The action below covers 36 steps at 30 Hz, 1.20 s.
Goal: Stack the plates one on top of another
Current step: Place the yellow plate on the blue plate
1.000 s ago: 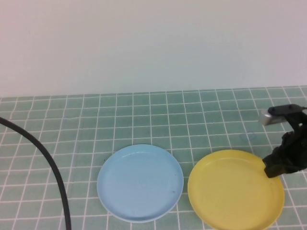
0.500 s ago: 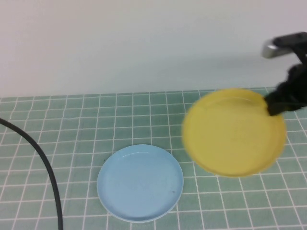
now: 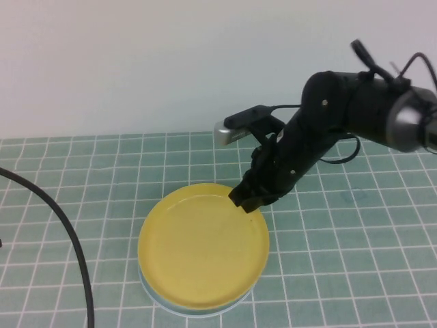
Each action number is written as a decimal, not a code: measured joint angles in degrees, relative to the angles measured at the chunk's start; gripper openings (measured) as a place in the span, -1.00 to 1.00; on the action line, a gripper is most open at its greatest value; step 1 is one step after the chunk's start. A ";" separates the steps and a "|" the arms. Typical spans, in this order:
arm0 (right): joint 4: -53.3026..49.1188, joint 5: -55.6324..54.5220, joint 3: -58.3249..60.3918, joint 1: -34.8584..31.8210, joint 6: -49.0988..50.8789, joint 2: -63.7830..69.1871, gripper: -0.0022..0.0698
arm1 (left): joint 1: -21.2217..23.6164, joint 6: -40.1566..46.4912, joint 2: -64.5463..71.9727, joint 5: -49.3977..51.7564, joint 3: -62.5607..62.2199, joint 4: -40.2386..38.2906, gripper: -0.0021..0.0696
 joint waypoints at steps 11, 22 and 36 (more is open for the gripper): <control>-1.20 2.95 -8.92 0.00 0.48 9.34 -0.90 | 0.00 -0.54 0.00 -0.01 0.00 0.14 -0.95; -1.34 3.76 -9.00 0.00 0.74 10.19 -0.79 | 0.00 -0.57 0.00 -0.12 0.00 0.14 -0.95; -5.90 6.18 -9.55 0.09 4.37 6.36 -0.30 | 9.81 -0.57 -14.97 -9.07 8.28 -0.55 -0.95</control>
